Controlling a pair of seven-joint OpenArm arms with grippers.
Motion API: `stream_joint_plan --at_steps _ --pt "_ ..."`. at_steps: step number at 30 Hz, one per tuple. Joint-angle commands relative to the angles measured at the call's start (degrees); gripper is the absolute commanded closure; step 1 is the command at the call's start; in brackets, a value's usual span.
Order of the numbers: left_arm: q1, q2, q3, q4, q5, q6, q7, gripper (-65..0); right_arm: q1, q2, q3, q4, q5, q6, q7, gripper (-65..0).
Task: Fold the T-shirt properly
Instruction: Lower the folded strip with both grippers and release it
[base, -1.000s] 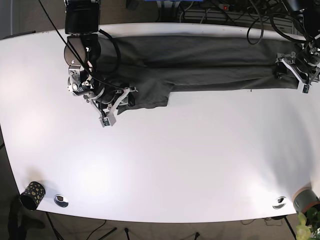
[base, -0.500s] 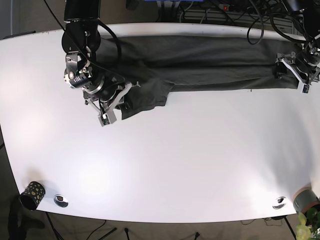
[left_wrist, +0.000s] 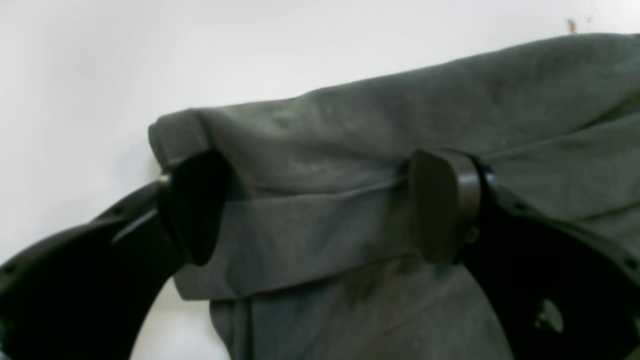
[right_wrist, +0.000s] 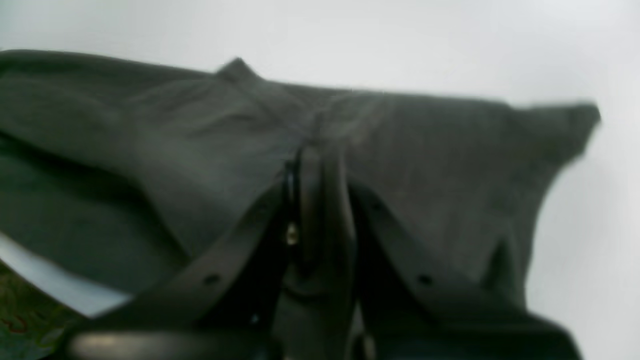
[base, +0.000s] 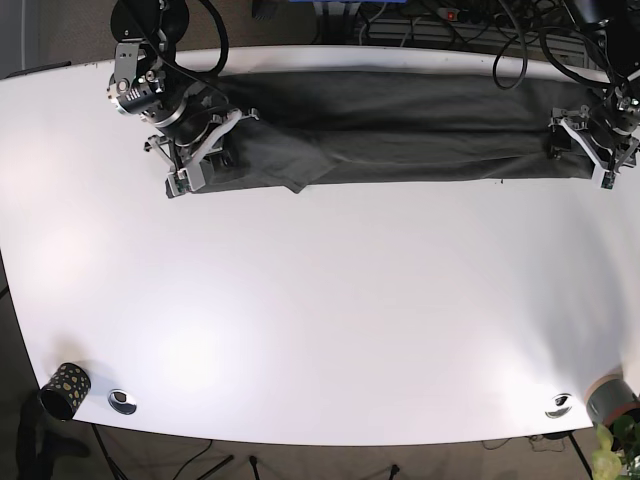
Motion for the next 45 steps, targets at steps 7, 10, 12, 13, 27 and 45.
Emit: stream_joint_plan --at_steps 7,10,12,13,27,45 --pt "-0.2 -1.0 0.0 0.7 -0.2 -0.1 -0.4 -52.5 -1.8 0.3 5.7 0.7 0.3 0.2 1.1 -21.6" --pt "-0.2 -1.0 0.1 0.7 -0.3 -0.1 -0.4 -52.5 -1.8 -1.3 9.1 0.7 0.3 0.2 1.1 -39.0" --pt "-0.3 -1.0 0.1 0.8 -0.7 -0.1 -0.4 -52.5 -1.8 -2.9 12.1 1.2 0.3 0.29 1.1 -47.2" --pt "-0.4 -1.0 0.1 0.9 -0.7 -0.1 -0.4 -52.5 -1.8 -3.3 12.8 1.3 0.3 0.38 1.1 -48.7" --pt "-0.7 -1.0 -0.3 10.8 -10.7 -0.1 2.3 -52.5 -1.8 -3.7 8.6 2.0 12.3 10.05 -2.4 -49.5" --pt "8.6 -1.0 0.1 7.6 -12.0 -0.1 9.2 -52.5 -1.5 -3.8 4.2 -7.0 -4.8 9.96 -0.4 -49.5"
